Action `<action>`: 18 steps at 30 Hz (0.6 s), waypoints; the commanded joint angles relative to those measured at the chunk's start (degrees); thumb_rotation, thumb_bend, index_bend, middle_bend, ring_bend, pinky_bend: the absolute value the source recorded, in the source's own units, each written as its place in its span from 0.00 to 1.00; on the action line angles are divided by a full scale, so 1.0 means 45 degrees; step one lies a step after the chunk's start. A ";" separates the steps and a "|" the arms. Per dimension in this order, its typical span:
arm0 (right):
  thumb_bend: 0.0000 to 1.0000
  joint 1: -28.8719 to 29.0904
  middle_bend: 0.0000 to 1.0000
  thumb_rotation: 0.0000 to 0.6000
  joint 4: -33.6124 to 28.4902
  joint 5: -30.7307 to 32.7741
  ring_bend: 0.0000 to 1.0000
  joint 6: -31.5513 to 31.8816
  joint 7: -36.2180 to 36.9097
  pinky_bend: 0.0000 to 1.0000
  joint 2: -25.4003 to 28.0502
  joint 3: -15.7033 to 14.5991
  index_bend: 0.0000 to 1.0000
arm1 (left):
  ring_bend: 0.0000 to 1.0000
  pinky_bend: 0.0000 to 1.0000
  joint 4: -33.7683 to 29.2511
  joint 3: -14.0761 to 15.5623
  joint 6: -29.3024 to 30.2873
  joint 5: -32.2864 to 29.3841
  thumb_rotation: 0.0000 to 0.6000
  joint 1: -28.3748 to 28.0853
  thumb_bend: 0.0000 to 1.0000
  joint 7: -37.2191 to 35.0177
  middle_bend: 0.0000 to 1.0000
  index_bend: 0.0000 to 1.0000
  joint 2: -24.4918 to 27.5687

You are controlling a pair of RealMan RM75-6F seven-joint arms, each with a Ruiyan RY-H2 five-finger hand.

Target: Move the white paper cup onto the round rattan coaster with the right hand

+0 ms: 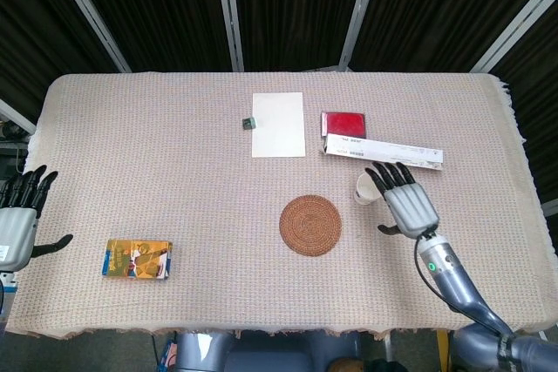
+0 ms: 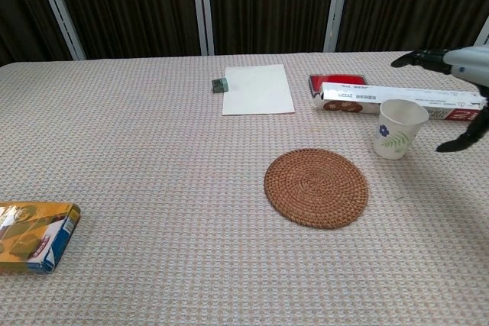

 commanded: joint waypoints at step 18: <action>0.21 0.1983 0.29 1.00 0.3264 0.3670 0.23 -0.1906 -0.1861 0.24 -0.2295 0.0455 0.14 | 0.00 0.00 0.0188 -0.0102 -0.0469 -0.0527 1.00 -0.0233 0.00 0.0259 0.00 0.00 -0.0185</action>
